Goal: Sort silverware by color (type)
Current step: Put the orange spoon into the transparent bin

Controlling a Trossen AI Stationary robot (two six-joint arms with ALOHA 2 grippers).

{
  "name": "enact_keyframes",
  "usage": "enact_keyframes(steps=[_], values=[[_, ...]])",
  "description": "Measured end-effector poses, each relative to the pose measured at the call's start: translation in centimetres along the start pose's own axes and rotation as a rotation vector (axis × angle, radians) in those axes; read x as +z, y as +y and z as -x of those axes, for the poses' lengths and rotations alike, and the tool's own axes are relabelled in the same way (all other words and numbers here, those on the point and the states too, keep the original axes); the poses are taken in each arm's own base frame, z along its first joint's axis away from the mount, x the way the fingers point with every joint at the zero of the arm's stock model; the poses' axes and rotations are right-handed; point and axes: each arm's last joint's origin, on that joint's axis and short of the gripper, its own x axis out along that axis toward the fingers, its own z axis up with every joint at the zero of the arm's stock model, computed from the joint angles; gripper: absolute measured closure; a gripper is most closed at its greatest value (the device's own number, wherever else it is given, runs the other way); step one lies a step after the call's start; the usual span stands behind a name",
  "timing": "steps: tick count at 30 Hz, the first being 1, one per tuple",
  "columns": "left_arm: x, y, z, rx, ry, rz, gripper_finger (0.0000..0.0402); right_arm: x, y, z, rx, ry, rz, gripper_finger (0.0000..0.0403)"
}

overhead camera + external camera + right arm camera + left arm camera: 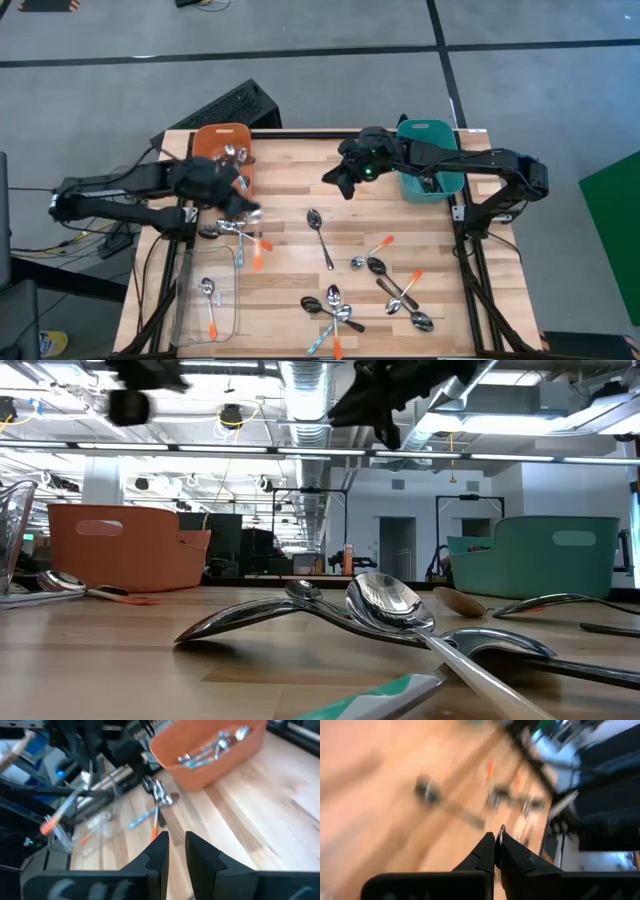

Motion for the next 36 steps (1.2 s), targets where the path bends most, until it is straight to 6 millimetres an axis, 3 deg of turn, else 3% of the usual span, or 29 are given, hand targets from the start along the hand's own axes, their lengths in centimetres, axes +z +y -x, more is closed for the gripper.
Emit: enact_keyframes(steps=[7, 11, 15, 23, 27, 36], values=[[-4.8, 0.9, 3.3, 0.159, 0.175, 0.236, 0.0401, -0.2, -0.8, 0.1, -0.058, 0.027, -0.042, 0.0315], [-6.6, 0.8, 3.6, 0.216, 0.295, 0.262, 0.0401, -0.5, -0.4, -0.1, -0.102, 0.014, -0.005, 0.0315], [-8.3, 0.5, 2.9, 0.295, 0.403, 0.254, 0.0401, -1.5, 0.1, -1.8, -0.102, 0.05, 0.016, 0.0315], [-11.1, 0.8, 1.1, 0.429, 0.521, 0.217, 0.0401, -4.6, 1.7, -8.6, -0.054, 0.151, 0.034, 0.0314], [-12.4, 1.5, 0.4, 0.483, 0.589, 0.205, 0.0391, -4.5, 3.4, -11.5, -0.029, 0.18, 0.058, 0.0314], [-12.9, 1.9, 0.3, 0.486, 0.599, 0.163, 0.0276, -4.2, 6.1, -18.6, -0.005, 0.204, 0.167, 0.0311]])
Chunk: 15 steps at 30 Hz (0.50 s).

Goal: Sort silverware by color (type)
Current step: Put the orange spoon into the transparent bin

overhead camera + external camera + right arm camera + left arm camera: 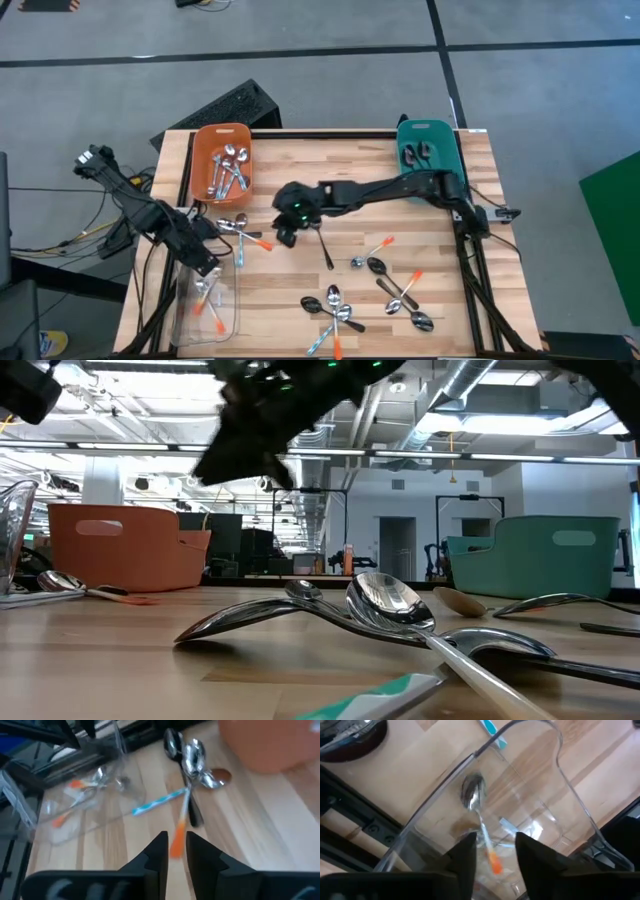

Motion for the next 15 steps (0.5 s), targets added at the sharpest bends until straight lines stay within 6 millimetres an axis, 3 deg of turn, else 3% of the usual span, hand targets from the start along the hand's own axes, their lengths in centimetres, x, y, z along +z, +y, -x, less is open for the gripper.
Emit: enact_keyframes(steps=[5, 10, 15], values=[[0.0, -0.1, 0.9, -0.044, -0.033, -0.005, 0.0234, 0.3, 0.7, -3.6, 0.01, 0.01, 0.035, 0.0271], [0.1, -0.6, 3.0, -0.136, -0.158, -0.03, 0.0231, -0.1, 0.8, -6.9, -0.018, 0.017, 0.065, 0.0213], [0.2, -0.7, 4.4, -0.195, -0.272, -0.056, 0.0238, -1.0, 0.4, -9.9, -0.09, 0.0, 0.174, 0.0203]])
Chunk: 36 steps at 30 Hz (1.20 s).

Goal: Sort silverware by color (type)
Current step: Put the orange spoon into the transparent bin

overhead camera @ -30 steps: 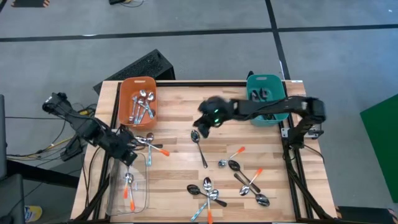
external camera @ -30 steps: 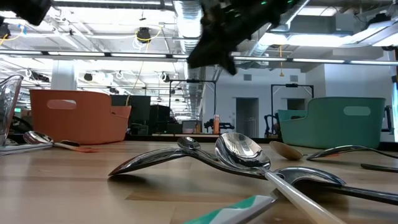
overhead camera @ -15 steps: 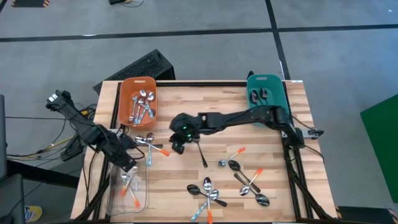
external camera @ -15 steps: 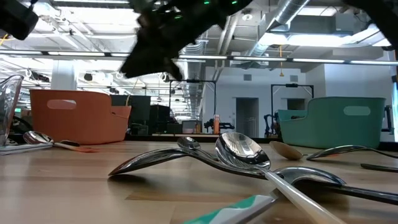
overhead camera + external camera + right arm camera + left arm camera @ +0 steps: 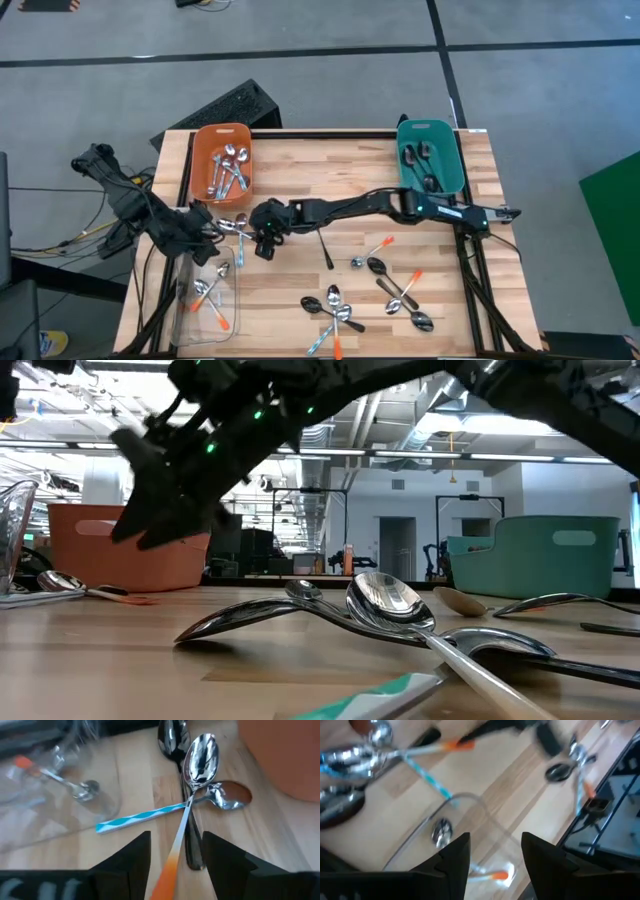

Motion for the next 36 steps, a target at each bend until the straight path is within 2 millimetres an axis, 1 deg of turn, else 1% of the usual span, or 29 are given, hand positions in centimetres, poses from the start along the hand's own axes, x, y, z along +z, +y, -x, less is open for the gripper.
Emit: enact_keyframes(steps=[3, 5, 7, 14, 17, 20, 22, 24, 29, 32, 36], values=[[0.2, 0.0, 0.3, -0.011, -0.036, -0.018, 0.024, -0.6, -0.1, -1.4, -0.018, 0.002, 0.047, 0.0215], [0.2, 0.0, 0.3, -0.007, -0.035, -0.02, 0.024, -0.8, -0.1, -1.7, -0.019, 0.004, 0.074, 0.0221], [0.2, 0.1, 0.3, -0.002, -0.035, -0.021, 0.024, -0.9, -0.2, -2.3, -0.016, -0.029, 0.099, 0.0224], [0.1, 0.1, 0.2, 0.001, -0.037, -0.022, 0.024, -0.7, -0.1, -2.8, -0.011, -0.123, 0.257, 0.022], [0.2, 0.1, 0.2, 0.002, -0.037, -0.021, 0.024, -0.7, -0.3, -2.9, -0.014, -0.131, 0.303, 0.022], [0.2, 0.1, 0.2, 0.004, -0.038, -0.021, 0.024, -1.6, -0.7, -4.0, -0.016, -0.135, 0.309, 0.022], [0.2, 0.1, 0.2, 0.007, -0.037, -0.022, 0.024, -2.8, -0.9, -4.8, -0.014, -0.085, 0.306, 0.022], [0.1, 0.1, 0.2, 0.009, -0.037, -0.016, 0.024, -3.6, -1.1, -5.7, -0.017, -0.084, 0.311, 0.022], [0.1, 0.3, 0.2, 0.023, -0.031, 0.0, 0.024, -4.5, -1.3, -6.2, -0.045, -0.05, 0.304, 0.0222], [0.1, 0.3, 0.2, 0.022, -0.025, 0.001, 0.024, -4.8, -1.4, -6.2, -0.066, -0.007, 0.302, 0.0241], [0.1, 0.3, 0.2, 0.024, -0.024, 0.001, 0.024, -5.1, -1.4, -6.0, -0.073, 0.04, 0.272, 0.0305]])
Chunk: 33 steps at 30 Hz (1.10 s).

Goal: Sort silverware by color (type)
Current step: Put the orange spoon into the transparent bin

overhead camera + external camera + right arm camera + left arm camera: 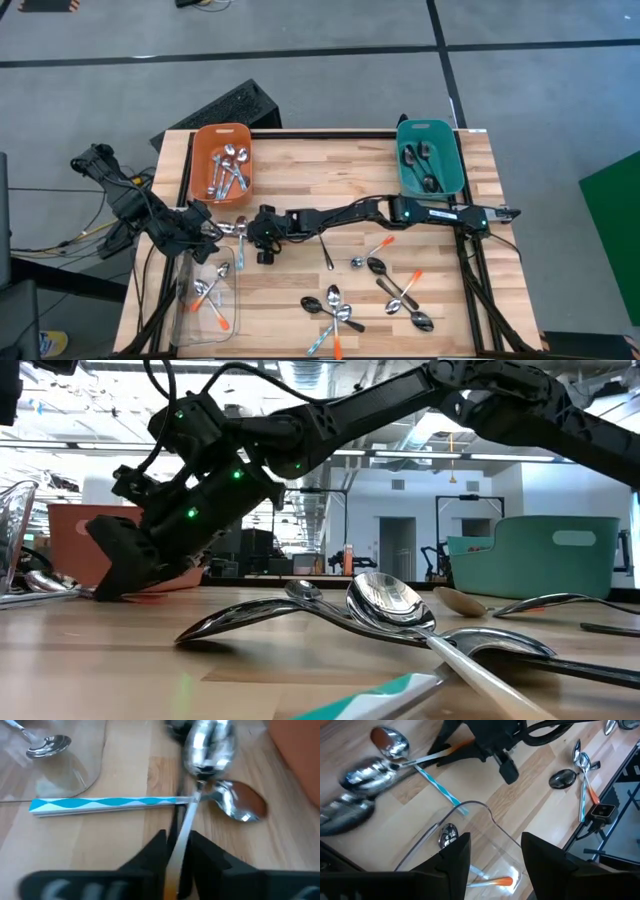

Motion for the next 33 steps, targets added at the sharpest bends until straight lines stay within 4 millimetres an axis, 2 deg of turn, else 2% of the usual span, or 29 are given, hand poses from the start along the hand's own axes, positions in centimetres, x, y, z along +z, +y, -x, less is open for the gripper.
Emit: enact_keyframes(steps=[4, 6, 12, 17, 22, 28, 33], values=[[0.0, 0.1, 0.0, 0.006, -0.017, 0.0, 0.024, 0.8, -0.4, 1.2, -0.004, 0.02, -0.093, 0.0377], [0.1, 0.1, 0.0, 0.012, -0.036, -0.001, 0.024, 1.6, -0.8, 2.1, -0.006, 0.021, -0.133, 0.0391], [0.3, 0.3, 0.0, 0.027, -0.102, 0.012, 0.024, 3.4, -2.7, 5.0, -0.004, 0.046, -0.255, 0.0387], [0.5, 0.3, 0.0, 0.024, -0.191, 0.037, 0.024, 5.8, -5.9, 9.5, 0.059, 0.077, -0.35, 0.0396], [0.8, 0.2, 0.1, 0.014, -0.287, 0.068, 0.024, 7.2, -8.2, 12.8, 0.15, 0.076, -0.349, 0.0397], [1.2, -0.1, 0.3, -0.023, -0.434, 0.107, 0.024, 10.1, -11.1, 17.9, 0.269, -0.078, -0.316, 0.0397], [1.7, -0.8, 0.5, -0.09, -0.641, 0.114, 0.024, 11.0, -14.0, 20.2, 0.369, -0.169, -0.322, 0.0397]])
